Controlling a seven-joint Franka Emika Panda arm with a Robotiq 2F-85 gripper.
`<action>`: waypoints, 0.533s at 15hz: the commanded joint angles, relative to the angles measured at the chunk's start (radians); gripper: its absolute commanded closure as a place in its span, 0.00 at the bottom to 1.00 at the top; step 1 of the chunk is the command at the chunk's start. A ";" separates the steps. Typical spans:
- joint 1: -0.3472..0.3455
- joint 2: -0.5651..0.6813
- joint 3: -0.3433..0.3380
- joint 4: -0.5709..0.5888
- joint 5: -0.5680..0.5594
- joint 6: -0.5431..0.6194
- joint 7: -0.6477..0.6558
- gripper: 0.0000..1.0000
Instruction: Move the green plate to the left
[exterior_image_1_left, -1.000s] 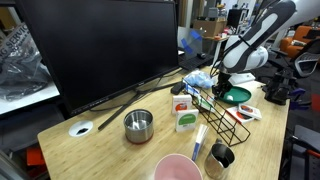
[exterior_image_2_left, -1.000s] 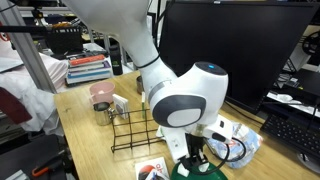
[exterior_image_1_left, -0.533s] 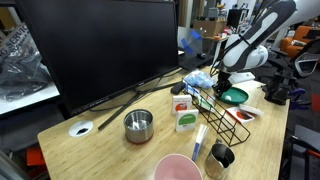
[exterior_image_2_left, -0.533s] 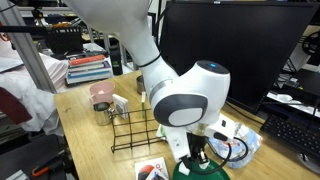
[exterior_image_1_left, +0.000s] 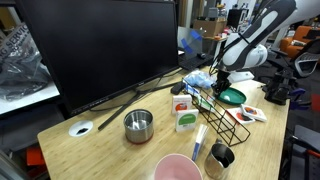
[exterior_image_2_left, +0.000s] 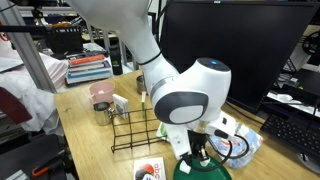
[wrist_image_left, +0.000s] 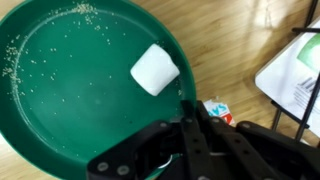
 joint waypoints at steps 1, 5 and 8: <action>-0.016 -0.030 0.023 -0.019 0.021 0.011 -0.019 0.98; 0.004 -0.053 0.010 -0.030 0.007 0.017 -0.002 0.98; 0.023 -0.068 -0.008 -0.041 -0.010 0.016 0.019 0.98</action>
